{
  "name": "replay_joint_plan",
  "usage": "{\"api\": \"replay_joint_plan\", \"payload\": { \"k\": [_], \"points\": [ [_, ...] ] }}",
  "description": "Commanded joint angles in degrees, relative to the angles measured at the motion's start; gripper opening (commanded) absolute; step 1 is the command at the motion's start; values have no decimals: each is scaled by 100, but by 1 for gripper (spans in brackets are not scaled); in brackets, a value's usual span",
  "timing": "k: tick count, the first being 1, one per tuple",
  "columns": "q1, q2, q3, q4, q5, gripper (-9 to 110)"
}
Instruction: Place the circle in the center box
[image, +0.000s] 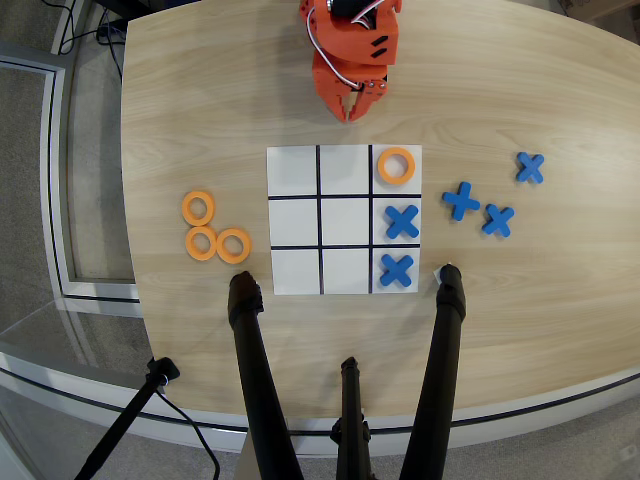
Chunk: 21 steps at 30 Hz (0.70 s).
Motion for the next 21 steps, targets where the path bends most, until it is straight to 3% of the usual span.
{"api": "replay_joint_plan", "payload": {
  "k": [1,12,16,21],
  "points": [
    [123,9,325,53,26,0],
    [141,9,325,53,-9,0],
    [264,-44,220,26,-9,14],
    [501,-1020,-861,70,9,23]
  ]
}}
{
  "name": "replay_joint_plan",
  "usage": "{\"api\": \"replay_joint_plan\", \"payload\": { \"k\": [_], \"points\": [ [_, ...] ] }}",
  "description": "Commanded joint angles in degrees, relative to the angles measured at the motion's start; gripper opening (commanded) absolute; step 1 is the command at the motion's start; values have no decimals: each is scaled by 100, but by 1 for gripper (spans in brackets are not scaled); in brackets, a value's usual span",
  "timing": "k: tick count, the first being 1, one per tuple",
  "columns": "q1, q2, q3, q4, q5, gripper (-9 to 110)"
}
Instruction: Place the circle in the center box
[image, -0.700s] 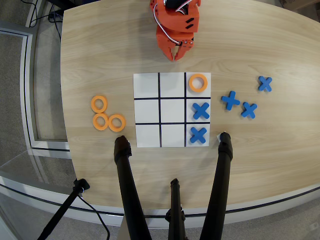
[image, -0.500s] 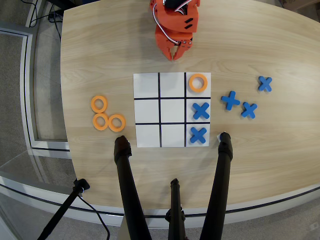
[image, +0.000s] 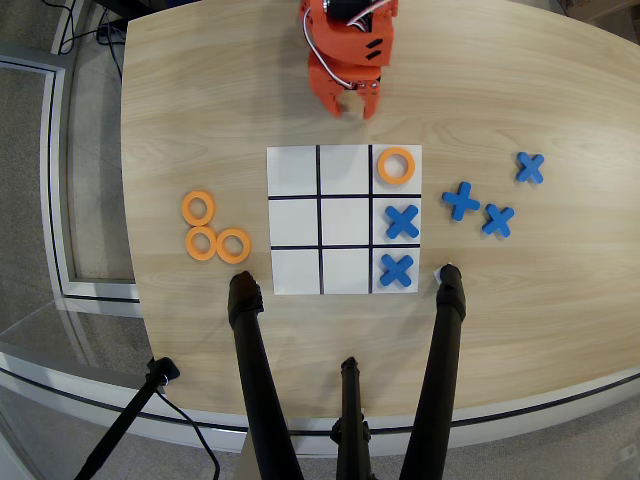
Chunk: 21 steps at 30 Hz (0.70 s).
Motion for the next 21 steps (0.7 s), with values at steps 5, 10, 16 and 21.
{"api": "replay_joint_plan", "payload": {
  "k": [5,10,16,21],
  "points": [
    [457,-1995,-2039,-53,35,23],
    [773,-3252,-3006,-519,62,23],
    [967,-4676,-4025,-1187,308,23],
    [1055,-5880,-4772,-2118,703,23]
  ]
}}
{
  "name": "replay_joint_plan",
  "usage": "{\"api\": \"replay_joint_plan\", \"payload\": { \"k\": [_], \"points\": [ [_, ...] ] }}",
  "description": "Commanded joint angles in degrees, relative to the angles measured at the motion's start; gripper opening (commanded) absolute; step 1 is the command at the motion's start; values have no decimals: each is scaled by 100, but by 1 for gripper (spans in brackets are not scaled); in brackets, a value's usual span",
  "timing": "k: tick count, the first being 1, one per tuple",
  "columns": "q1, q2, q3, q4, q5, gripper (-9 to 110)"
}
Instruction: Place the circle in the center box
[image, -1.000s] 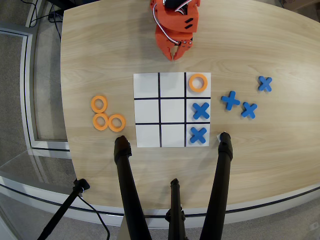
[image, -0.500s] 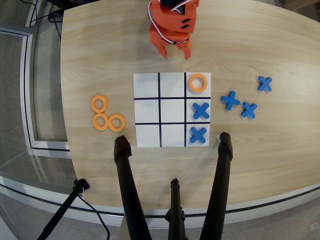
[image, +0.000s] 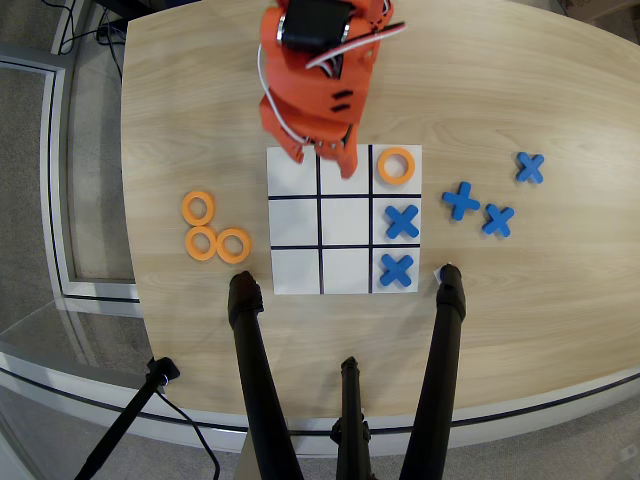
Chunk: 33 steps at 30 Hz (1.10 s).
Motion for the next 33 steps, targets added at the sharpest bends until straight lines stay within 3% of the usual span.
{"api": "replay_joint_plan", "payload": {
  "k": [1,12,22,33],
  "points": [
    [88,-729,-580,-659,202,23],
    [562,-3155,-1916,-1986,211,23],
    [1046,-5370,-5098,-9,167,23],
    [1362,-7084,-6855,413,123,23]
  ]
}}
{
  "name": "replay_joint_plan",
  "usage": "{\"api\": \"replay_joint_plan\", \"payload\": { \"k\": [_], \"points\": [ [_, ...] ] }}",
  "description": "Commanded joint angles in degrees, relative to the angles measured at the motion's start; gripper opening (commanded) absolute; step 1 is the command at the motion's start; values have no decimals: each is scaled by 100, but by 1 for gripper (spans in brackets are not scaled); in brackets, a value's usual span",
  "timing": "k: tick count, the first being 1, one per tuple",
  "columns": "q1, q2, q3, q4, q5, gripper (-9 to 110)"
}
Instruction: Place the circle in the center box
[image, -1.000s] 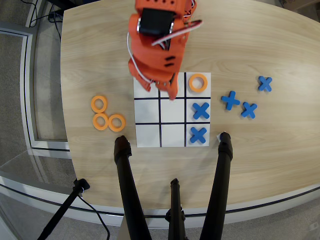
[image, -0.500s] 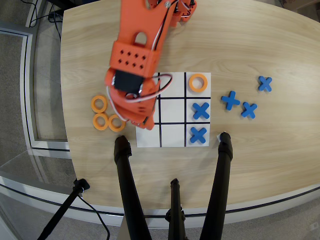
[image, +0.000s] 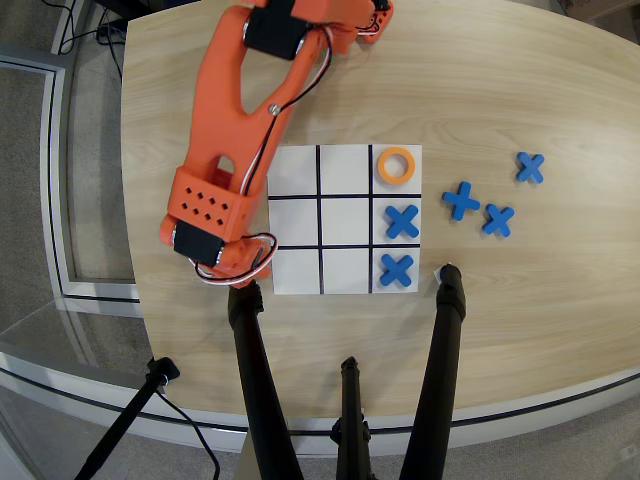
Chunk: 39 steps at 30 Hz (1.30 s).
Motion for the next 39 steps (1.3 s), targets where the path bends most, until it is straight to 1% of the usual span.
{"api": "replay_joint_plan", "payload": {
  "k": [1,15,21,36,39],
  "points": [
    [44,-185,-396,-9,-70,23],
    [35,-729,-483,-606,-79,23],
    [26,-773,-255,-879,-88,23],
    [53,-721,404,-1107,-211,22],
    [62,-694,519,-1107,-220,18]
  ]
}}
